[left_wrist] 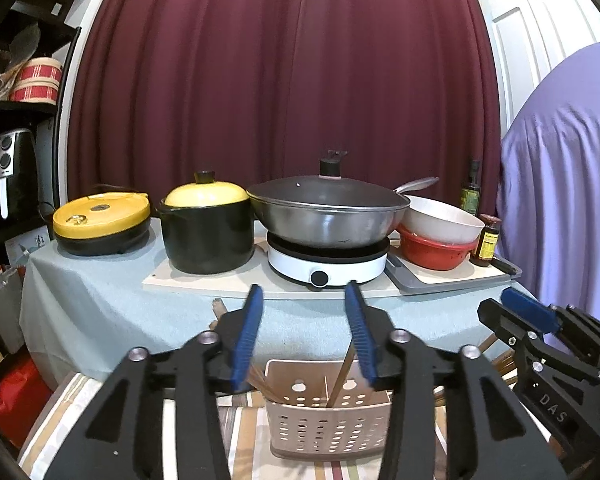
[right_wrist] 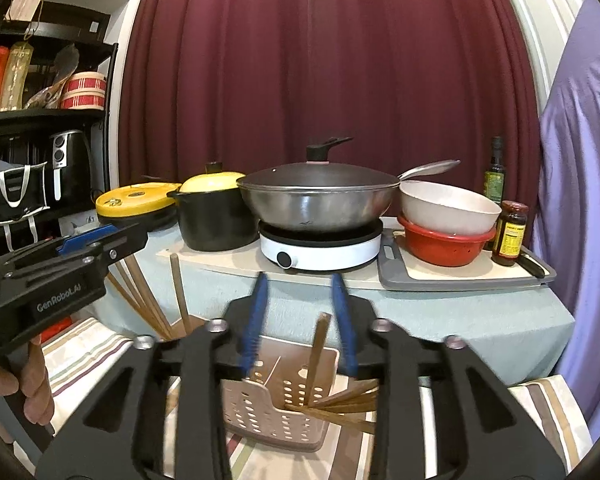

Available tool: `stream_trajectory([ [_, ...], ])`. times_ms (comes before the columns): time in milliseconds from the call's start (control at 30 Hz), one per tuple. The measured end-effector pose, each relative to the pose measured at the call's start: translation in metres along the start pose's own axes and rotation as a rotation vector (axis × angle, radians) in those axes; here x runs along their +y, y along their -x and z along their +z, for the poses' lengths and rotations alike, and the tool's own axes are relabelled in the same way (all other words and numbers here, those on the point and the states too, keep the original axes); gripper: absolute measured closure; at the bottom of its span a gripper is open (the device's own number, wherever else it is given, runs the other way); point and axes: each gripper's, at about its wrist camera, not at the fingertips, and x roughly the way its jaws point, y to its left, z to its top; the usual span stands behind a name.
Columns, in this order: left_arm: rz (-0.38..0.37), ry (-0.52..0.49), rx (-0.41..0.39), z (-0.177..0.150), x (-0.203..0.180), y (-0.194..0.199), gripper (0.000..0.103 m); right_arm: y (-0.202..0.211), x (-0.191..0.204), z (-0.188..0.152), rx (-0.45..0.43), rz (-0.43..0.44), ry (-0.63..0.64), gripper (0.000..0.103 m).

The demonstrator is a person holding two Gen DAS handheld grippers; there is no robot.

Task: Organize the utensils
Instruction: 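Withdraw both open tools back from the white holder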

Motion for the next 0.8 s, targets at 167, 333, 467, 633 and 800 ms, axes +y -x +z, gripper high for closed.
stream_trajectory([
  [167,0.006,-0.011,-0.024,-0.002,0.001,0.018,0.038,0.019,-0.002,0.003,-0.027,-0.021,-0.016,0.05],
  [333,0.018,-0.004,-0.023,-0.008,0.004,0.038,0.029,0.042,0.0,-0.002,-0.034,-0.034,-0.03,0.035],
  [467,0.02,0.016,-0.007,-0.02,0.006,0.057,0.026,0.063,0.004,-0.012,-0.034,-0.041,-0.039,0.028],
  [633,0.024,0.024,0.03,-0.042,0.007,0.084,0.025,0.093,0.013,-0.032,-0.005,-0.043,-0.028,0.023],
  [800,0.034,0.028,0.064,-0.066,0.007,0.112,0.024,0.123,0.021,-0.055,0.03,-0.04,-0.027,0.023],
])
